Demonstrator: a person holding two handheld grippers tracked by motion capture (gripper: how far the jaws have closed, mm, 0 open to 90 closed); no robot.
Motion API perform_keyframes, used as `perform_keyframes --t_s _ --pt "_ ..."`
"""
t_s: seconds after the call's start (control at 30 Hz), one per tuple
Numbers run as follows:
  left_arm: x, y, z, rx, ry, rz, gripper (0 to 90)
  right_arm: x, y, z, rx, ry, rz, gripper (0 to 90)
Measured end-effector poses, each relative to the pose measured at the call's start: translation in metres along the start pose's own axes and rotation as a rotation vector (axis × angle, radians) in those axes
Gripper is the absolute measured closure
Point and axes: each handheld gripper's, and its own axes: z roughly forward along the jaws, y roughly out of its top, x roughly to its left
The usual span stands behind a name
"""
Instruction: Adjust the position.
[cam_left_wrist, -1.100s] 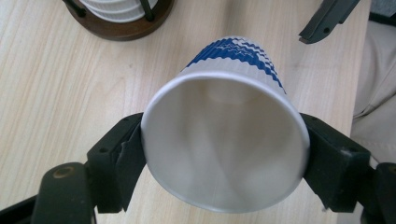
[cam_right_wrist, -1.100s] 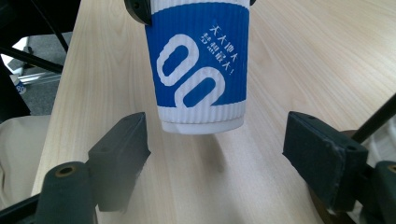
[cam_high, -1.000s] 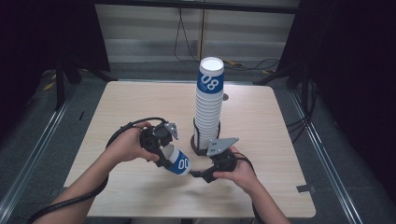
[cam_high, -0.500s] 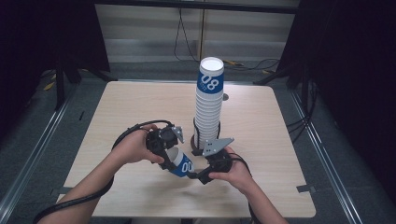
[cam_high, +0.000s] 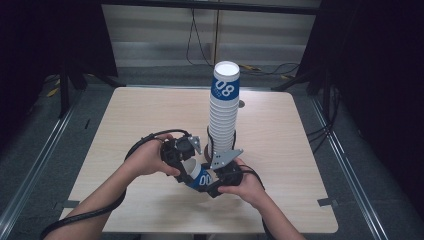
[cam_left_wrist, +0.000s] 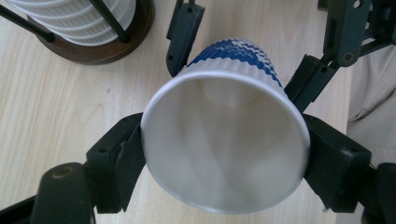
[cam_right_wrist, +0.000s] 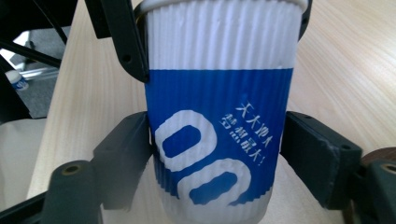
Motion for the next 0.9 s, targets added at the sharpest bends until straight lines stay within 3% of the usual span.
perform_keyframes --t_s 0.3,0.5,0.9 --pt "0.001 -0.002 0.002 -0.031 -0.011 -0.017 20.1 0.0 -0.002 0.0 0.006 -0.007 -0.016 27.7" --pt "0.003 -0.003 0.0 -0.056 0.003 0.002 18.8 -0.001 -0.005 0.0 -0.009 -0.012 -0.009 27.7" --pt "0.004 -0.009 -0.008 -0.072 0.021 -0.025 17.2 -0.004 -0.013 0.001 0.009 -0.02 0.0 27.5"
